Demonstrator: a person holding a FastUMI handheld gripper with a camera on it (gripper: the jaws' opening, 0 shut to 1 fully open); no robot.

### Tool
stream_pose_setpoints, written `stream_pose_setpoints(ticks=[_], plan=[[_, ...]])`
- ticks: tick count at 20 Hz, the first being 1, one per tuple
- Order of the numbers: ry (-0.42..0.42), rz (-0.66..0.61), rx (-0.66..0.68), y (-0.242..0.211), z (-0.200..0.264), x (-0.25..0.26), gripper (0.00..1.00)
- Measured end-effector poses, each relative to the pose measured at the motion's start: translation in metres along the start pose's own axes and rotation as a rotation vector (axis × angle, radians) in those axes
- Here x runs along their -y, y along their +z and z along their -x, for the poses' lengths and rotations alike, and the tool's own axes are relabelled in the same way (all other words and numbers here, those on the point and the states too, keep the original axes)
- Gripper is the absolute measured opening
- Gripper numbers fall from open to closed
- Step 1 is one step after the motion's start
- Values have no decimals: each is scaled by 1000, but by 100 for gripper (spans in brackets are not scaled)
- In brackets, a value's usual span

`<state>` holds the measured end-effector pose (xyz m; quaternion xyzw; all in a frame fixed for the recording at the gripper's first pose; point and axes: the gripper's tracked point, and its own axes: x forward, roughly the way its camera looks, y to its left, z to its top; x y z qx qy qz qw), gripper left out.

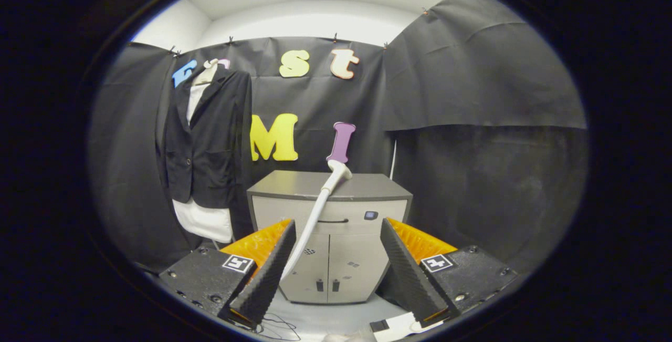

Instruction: Iron the clothes twice with a garment steamer, once on the left side and once on the right side.

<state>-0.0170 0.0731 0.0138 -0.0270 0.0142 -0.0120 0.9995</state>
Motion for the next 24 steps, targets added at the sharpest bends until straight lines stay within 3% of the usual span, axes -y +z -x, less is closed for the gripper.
stream_pose_setpoints(ticks=[5,12,19,24], plan=[[18,-16,-11,30,-66,8,100],[50,17,-68,64,-207,19,100],[154,19,-271,26,-340,8,100],[222,-17,-411,-11,-402,-5,92]])
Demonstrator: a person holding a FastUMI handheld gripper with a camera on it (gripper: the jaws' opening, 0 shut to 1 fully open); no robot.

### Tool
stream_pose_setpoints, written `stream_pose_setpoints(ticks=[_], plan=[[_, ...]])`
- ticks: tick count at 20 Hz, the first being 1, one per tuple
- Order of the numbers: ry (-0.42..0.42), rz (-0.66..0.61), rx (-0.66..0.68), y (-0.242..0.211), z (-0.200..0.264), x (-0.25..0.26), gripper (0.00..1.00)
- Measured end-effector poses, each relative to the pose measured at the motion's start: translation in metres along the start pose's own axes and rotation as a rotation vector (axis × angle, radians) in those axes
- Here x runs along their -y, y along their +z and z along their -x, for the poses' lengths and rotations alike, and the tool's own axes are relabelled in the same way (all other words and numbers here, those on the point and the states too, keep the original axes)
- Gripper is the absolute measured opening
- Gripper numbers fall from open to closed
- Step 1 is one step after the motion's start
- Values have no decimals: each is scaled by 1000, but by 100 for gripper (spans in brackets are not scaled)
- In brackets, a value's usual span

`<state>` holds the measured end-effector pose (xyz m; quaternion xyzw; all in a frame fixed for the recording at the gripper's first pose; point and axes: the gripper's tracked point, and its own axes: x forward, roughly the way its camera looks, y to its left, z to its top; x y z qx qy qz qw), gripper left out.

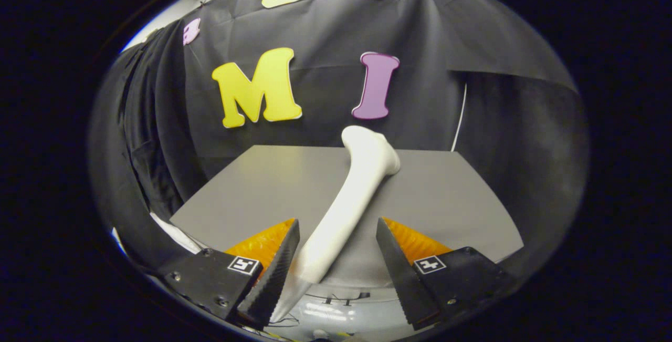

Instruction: Iron the clothes twice with a garment steamer, once on the left side and once on the right side.

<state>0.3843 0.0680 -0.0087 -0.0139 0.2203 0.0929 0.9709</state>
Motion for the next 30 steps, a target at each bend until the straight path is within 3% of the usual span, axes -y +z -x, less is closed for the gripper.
stream_pose_setpoints(ticks=[4,13,17,22,30], plan=[[63,-44,-53,-4,-19,-6,77],[74,-229,-26,6,-20,-8,54],[31,-220,47,15,1,-9,39],[10,-225,132,20,57,-37,37],[41,-182,335,70,170,-141,37]])
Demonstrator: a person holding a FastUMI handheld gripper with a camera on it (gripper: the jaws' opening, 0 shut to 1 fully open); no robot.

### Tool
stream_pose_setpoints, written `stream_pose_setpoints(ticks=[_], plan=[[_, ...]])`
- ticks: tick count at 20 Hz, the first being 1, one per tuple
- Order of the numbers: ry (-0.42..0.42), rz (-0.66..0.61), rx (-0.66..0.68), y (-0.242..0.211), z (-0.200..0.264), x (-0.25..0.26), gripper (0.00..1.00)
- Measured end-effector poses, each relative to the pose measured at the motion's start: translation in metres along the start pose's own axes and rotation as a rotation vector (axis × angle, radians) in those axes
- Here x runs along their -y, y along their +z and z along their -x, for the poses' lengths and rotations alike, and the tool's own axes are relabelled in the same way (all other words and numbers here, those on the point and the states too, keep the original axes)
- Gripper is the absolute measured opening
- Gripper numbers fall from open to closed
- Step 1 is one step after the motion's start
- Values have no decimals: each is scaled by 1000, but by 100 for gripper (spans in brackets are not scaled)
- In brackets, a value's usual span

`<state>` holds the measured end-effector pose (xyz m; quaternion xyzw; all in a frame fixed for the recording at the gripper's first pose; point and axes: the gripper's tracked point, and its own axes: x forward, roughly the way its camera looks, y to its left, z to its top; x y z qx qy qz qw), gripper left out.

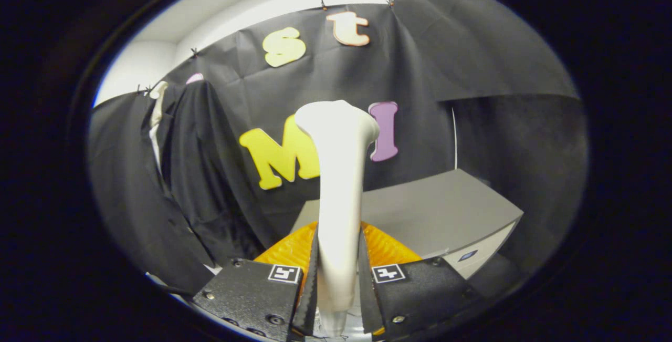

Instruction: Iron the clothes twice with a garment steamer, once on the left side and once on the right side.

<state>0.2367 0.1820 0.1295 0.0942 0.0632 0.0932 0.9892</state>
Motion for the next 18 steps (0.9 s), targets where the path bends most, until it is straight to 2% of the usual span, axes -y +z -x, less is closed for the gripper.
stream_pose_setpoints(ticks=[5,8,12,18], plan=[[36,22,121,50,30,-76,37],[86,30,173,75,38,-128,36],[147,71,223,98,34,-198,36],[219,118,221,102,9,-289,36]])
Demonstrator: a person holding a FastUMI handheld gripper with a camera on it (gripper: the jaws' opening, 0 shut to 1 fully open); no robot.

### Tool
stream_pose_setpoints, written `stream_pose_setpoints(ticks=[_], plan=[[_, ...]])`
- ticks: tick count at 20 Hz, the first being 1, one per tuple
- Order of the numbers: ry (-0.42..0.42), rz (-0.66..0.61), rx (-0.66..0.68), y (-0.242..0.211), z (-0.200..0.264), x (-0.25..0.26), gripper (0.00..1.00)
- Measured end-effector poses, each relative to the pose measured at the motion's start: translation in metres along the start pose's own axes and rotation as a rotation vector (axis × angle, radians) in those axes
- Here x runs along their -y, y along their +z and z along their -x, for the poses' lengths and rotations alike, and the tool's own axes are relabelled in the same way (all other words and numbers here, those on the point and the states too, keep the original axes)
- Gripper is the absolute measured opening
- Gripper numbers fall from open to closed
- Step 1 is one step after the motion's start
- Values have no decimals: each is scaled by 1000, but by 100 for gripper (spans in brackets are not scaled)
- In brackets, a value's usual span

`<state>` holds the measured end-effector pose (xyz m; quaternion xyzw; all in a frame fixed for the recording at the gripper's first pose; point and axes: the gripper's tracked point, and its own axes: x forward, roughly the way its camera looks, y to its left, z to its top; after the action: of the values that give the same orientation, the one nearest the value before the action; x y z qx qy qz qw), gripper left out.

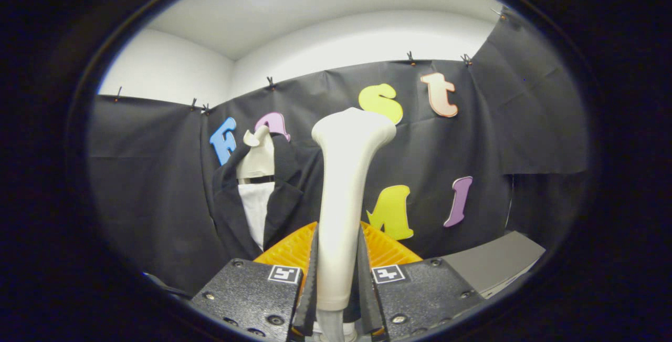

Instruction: Iron the clothes twice with a garment steamer, once on the left side and once on the right side.

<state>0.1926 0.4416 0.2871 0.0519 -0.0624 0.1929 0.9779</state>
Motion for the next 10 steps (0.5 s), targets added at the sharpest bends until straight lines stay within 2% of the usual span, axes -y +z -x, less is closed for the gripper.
stream_pose_setpoints(ticks=[5,10], plan=[[42,35,-38,-10,-30,-46,36],[52,56,-91,-31,-41,-57,36]])
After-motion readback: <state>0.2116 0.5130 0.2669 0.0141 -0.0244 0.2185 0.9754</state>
